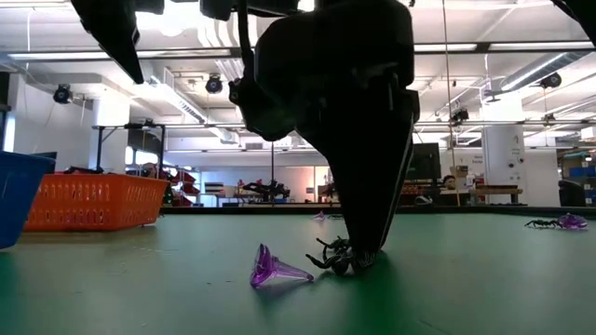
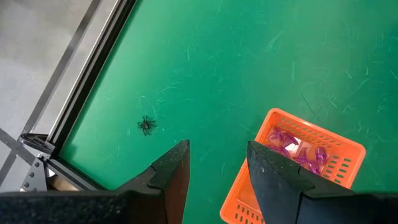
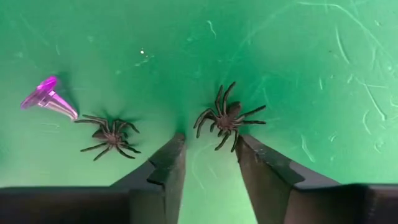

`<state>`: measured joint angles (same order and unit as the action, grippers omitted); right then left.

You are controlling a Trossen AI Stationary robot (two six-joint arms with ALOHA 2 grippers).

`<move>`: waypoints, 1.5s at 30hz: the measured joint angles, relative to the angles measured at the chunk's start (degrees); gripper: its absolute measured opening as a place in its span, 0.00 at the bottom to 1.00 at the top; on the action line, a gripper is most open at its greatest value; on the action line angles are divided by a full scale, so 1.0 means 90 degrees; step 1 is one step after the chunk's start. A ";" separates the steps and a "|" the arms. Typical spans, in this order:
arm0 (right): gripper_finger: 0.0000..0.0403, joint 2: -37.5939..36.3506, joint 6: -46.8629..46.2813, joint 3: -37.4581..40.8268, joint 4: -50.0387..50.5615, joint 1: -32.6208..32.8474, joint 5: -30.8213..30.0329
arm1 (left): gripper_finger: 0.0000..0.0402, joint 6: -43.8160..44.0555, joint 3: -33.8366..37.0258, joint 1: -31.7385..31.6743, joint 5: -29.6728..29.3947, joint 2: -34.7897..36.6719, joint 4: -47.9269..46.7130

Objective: Sort Halloween decoration
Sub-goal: Put the black spider toy into the blue bin

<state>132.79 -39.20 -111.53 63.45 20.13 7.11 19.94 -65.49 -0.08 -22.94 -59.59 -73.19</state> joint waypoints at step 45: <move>0.43 -0.0151 0.0259 -0.0065 -0.0507 -0.0486 -0.0080 | 0.35 0.0000 0.0002 -0.0001 0.0002 -0.0002 0.0055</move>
<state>131.43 -36.87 -112.11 58.89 15.75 6.39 19.94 -65.47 -0.09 -22.92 -59.61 -72.69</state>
